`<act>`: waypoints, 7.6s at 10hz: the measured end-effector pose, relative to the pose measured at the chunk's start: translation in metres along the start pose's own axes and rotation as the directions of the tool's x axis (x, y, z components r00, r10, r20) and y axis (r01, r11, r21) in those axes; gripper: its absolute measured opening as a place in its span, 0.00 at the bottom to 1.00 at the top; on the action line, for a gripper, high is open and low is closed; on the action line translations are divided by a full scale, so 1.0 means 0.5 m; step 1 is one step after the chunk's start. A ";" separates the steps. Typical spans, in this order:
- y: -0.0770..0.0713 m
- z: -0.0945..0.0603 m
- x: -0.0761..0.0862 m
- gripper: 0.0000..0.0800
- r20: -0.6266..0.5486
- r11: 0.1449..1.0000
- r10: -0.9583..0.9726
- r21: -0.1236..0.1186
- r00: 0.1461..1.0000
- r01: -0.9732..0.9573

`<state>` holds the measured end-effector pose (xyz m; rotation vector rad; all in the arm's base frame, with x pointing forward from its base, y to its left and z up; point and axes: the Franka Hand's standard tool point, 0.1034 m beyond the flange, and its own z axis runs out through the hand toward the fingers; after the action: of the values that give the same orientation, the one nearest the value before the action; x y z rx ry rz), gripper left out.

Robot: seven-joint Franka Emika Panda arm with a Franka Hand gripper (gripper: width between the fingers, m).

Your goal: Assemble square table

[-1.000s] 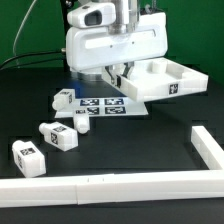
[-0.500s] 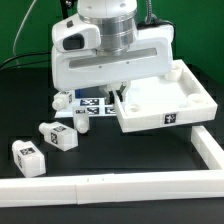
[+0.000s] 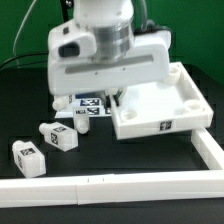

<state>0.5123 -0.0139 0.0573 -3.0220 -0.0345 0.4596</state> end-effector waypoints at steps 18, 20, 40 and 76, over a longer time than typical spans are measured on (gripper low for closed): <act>0.028 0.035 0.159 0.07 -0.063 0.995 0.104 0.001 0.993 -0.104; 0.023 0.041 0.167 0.07 -0.086 0.992 0.120 -0.014 0.989 -0.122; 0.037 0.022 -0.079 0.81 -0.081 0.998 -0.054 -0.036 0.995 0.051; -0.121 0.111 -0.149 0.36 0.156 -0.600 -0.794 -0.056 -0.587 0.798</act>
Offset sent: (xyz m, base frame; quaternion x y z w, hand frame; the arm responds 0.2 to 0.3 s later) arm 0.0000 0.0000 0.0000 0.0000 0.0000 0.0000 1.0000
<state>0.4244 0.0480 0.0319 -1.3030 -2.6989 0.1155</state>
